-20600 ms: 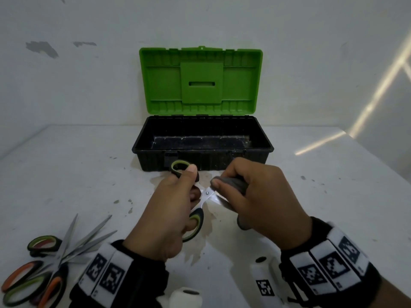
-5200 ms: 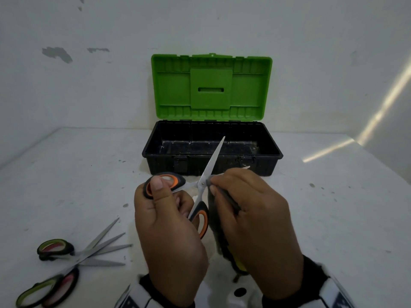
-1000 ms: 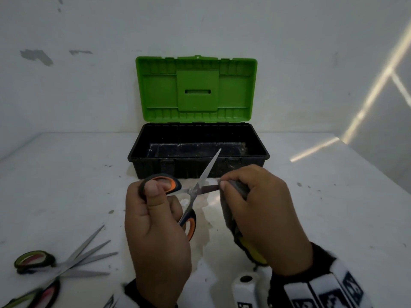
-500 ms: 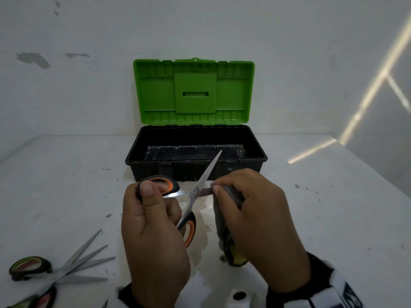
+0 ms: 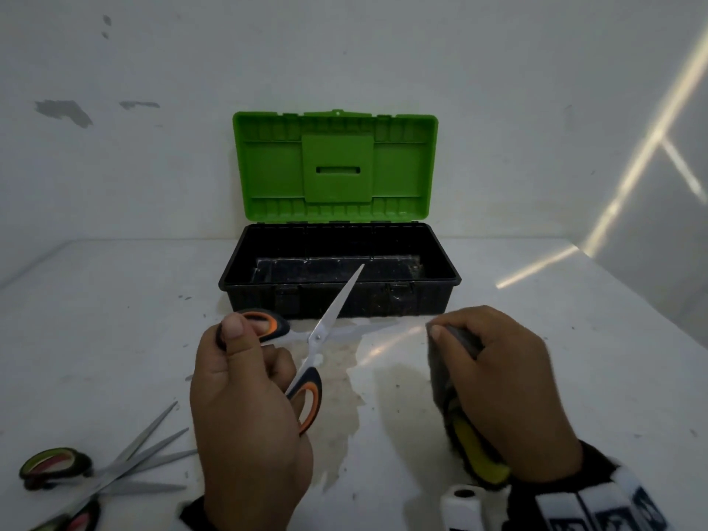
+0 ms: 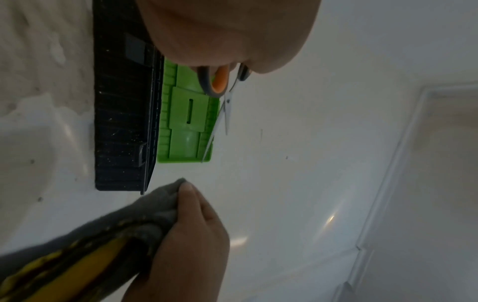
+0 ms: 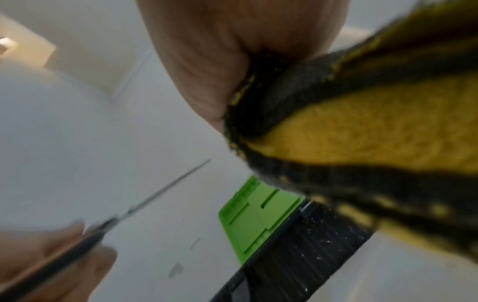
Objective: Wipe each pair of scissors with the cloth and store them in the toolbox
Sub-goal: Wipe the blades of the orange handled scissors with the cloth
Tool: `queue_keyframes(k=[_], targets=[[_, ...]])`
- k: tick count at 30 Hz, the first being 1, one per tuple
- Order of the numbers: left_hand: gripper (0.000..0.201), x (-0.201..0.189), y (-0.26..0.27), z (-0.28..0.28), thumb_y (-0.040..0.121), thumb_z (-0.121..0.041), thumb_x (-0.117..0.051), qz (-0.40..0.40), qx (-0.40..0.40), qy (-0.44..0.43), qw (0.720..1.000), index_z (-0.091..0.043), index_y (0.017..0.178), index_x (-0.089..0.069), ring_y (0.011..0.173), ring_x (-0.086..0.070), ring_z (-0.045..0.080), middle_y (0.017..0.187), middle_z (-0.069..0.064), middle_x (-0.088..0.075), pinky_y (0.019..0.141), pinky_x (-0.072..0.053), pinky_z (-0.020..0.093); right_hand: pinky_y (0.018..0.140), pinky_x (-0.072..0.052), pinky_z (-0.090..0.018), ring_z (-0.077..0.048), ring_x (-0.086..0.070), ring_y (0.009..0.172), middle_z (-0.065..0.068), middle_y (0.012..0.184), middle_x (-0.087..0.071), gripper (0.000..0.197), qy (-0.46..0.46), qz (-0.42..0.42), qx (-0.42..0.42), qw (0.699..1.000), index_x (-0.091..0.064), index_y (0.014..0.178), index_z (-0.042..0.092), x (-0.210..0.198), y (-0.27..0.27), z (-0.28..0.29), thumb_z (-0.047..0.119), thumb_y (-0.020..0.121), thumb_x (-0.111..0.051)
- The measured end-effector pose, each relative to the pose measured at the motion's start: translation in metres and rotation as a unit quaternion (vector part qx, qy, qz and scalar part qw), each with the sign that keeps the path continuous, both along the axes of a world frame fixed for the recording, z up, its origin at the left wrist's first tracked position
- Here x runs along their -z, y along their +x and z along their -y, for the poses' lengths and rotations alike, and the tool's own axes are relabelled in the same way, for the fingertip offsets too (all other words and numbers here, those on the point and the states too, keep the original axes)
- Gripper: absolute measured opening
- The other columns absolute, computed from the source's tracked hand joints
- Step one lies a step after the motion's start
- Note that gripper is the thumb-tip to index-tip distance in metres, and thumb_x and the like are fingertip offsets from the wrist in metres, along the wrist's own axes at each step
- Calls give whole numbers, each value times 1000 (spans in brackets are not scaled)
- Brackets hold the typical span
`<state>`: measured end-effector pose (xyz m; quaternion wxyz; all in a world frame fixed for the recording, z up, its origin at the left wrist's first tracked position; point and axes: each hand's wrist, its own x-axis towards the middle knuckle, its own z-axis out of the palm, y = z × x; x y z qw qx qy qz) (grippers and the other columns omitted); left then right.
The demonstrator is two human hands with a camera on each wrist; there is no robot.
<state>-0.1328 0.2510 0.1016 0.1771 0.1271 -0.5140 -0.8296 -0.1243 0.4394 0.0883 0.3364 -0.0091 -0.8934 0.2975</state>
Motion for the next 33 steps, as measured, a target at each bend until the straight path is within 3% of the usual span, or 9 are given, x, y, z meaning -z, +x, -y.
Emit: queue_keyframes(k=[4, 8, 13, 19, 22, 27, 31, 33], targets=[[37, -1, -3, 8, 99, -47, -41, 33, 48, -43, 997, -20, 82, -61, 47, -25, 10, 51, -5, -30, 44, -20, 22, 77, -35, 4, 12, -57, 91, 19, 84, -67, 16, -29, -18, 8, 999, -71, 90, 31, -16, 11, -21, 16, 87, -69], [39, -1, -5, 10, 98, -46, -45, 55, 90, -56, 993, -14, 87, -63, 48, -24, 10, 54, -5, -30, 42, -20, 21, 79, -39, -1, 5, -59, 89, 17, 89, -66, 11, 22, -64, -85, 994, -73, 92, 26, -35, 20, 2, 19, 87, -67], [37, -4, 0, 9, 97, -43, -49, 56, 124, -26, 990, -11, 88, -67, 48, -26, 9, 57, -2, -31, 35, -23, 19, 79, -44, -7, 1, -59, 85, 9, 92, -68, 14, 58, -76, -180, 979, -75, 95, 19, -29, 13, 35, 21, 89, -63], [33, -3, 5, 7, 100, -38, -45, 38, 111, -51, 992, -18, 82, -65, 47, -26, 7, 53, -4, -31, 36, -23, 20, 72, -54, -23, -8, -63, 77, 2, 86, -71, 22, 135, -87, -179, 971, -75, 93, 15, -9, 3, 49, 23, 89, -56], [31, -3, 6, 5, 99, -37, -45, 29, 110, -48, 992, -19, 83, -64, 47, -25, 8, 53, -5, -31, 36, -22, 21, 74, -52, -23, -10, -64, 77, 1, 86, -71, 16, 103, -90, -160, 978, -75, 91, 12, -9, 0, 41, 18, 89, -60], [31, -3, 6, 3, 97, -40, -45, 18, 102, -71, 992, -19, 85, -64, 48, -26, 9, 52, -5, -33, 41, -22, 23, 72, -54, -22, -9, -65, 73, 1, 83, -72, 14, 134, -90, -155, 975, -76, 90, 13, -5, 2, 48, 18, 84, -65], [31, -3, 4, 3, 97, -40, -46, 22, 100, -73, 992, -17, 87, -64, 47, -26, 9, 51, -6, -33, 42, -22, 23, 75, -51, -20, -7, -62, 77, 3, 86, -70, 20, 105, -84, -155, 979, -74, 91, 13, -9, 0, 39, 21, 90, -56], [32, -3, 2, 5, 97, -41, -46, 26, 99, -71, 992, -17, 86, -65, 48, -27, 9, 51, -6, -34, 42, -22, 24, 75, -55, -24, -10, -65, 77, 0, 86, -72, 14, 137, -83, -165, 973, -75, 92, 12, -2, 0, 45, 19, 87, -64]])
